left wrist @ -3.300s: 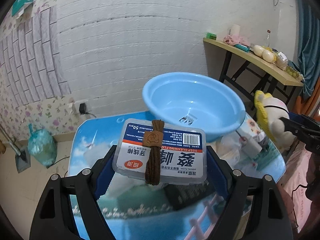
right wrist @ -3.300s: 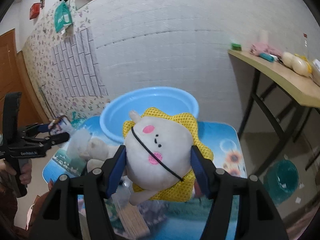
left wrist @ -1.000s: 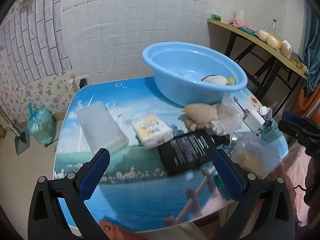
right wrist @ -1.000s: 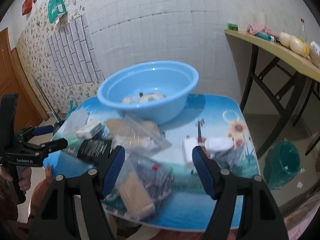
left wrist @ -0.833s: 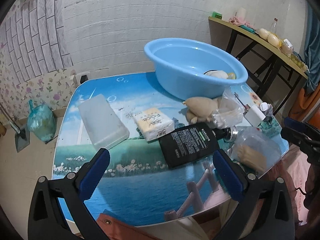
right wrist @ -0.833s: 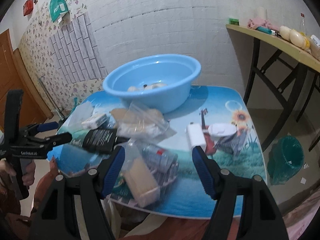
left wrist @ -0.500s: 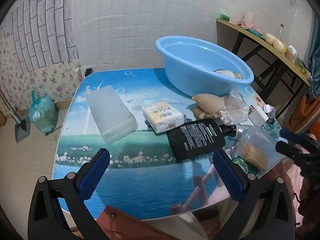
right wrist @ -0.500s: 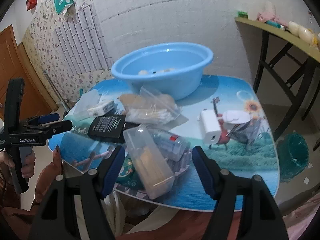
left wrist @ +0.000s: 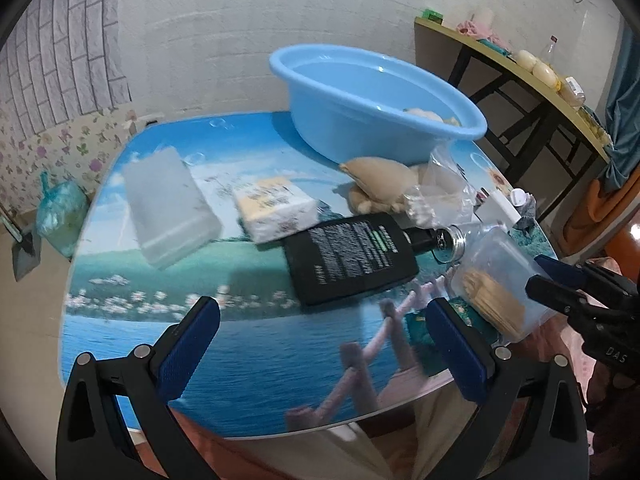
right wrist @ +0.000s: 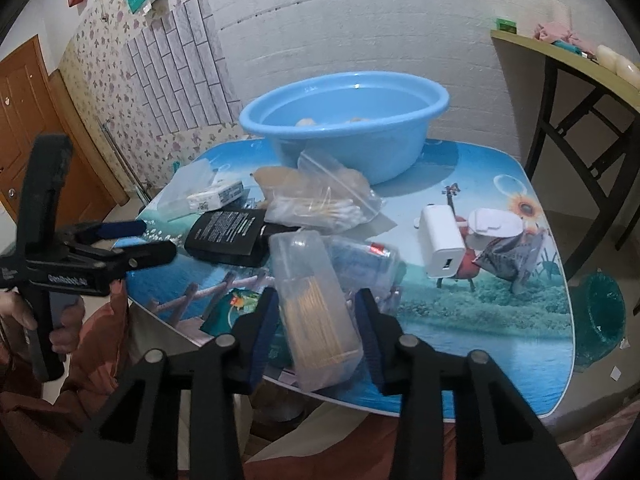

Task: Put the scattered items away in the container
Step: 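Move the left gripper to the black shampoo bottle while the right grasps the clear toothpick container, then close the left gripper on the black shampoo bottle and lift it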

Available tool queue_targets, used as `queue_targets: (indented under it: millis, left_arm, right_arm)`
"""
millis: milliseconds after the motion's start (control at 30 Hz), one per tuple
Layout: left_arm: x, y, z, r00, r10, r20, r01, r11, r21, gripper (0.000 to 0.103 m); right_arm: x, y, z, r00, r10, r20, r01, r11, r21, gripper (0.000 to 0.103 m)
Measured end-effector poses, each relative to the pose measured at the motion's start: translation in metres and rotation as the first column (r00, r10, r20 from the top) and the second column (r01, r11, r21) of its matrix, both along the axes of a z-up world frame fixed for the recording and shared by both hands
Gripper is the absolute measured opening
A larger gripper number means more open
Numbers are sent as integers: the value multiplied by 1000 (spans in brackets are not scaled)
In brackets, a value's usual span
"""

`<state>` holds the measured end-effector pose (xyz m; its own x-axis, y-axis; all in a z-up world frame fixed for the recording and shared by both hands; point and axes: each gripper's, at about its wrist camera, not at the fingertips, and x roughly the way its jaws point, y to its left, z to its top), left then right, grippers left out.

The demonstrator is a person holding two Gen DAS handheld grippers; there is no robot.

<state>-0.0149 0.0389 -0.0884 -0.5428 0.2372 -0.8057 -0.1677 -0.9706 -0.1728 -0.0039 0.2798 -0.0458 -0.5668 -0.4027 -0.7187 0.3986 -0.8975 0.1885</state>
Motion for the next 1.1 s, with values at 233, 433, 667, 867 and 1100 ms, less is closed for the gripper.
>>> queue_targets:
  millis: [233,433,667,867,1100]
  left_arm:
    - [-14,26,-17,1000,-15,24,15,999,-31,103]
    - [-27,37,-26,999,-3,36,5,999,-44,103]
    - [-39,40,-34,999,14,44,-11,997,-74,103]
    - [-46,42,-35,999,12,36,-9,997,-74,103]
    - [-46,39,-32,1000,-18,13,18,999,-35,97]
  right_arm:
    - [5,18,5,997,-59,-40,60,998,33,34]
    - [6,33,6,989,-122,-89,132,984,116,33]
    - [2,35,0,989,-125,-81,134,983,123,33]
    - [-1,34,-6,991,-118,-59,124,986,108,34]
    - [-5,32,-15,993,-118,-25,120,986,115,34]
